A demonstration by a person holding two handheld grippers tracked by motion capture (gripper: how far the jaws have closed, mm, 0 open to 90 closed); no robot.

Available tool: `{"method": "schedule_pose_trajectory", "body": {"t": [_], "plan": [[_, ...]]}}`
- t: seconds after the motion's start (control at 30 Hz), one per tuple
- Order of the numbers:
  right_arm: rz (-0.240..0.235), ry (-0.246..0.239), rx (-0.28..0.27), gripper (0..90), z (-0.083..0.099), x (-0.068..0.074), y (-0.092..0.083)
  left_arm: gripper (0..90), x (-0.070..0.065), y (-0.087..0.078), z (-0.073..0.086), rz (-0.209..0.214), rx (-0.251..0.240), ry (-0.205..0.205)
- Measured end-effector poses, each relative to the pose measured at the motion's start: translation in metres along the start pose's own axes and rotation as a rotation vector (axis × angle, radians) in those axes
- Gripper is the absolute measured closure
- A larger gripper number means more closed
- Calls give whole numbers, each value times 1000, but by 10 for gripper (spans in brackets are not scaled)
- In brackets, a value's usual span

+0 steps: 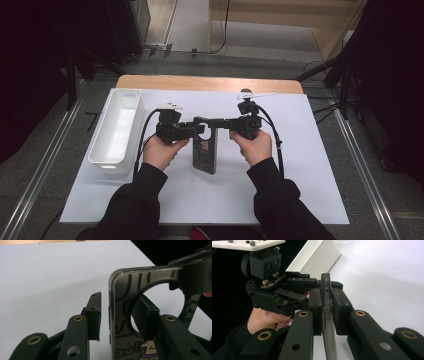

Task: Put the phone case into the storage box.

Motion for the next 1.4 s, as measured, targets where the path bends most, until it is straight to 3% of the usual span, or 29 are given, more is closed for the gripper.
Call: {"method": "schedule_pose_trajectory", "body": {"t": [0.23, 0.7, 1.17, 1.4], "plan": [[0, 1, -7, 775, 0, 2, 2, 694, 0, 0, 0, -3, -4, 3], [-1, 4, -14, 773, 0, 1, 2, 713, -2, -1, 0, -30, -32, 51], [-13, -1, -15, 767, -1, 2, 1, 716, -2, -2, -1, -18, -25, 44], [-19, 6, -18, 676, -1, 1, 1, 716, -3, -2, -1, -23, -22, 50]]}}
Point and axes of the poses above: each handheld gripper's, and its own axes: y roughly forward along the jaws, z roughly out of its underside, x roughly to its left, the point moved 3 cm from there along y, roughly forward along the jaws, and after that the axes turned 7 degrees about -x, right-handed, at the moved point
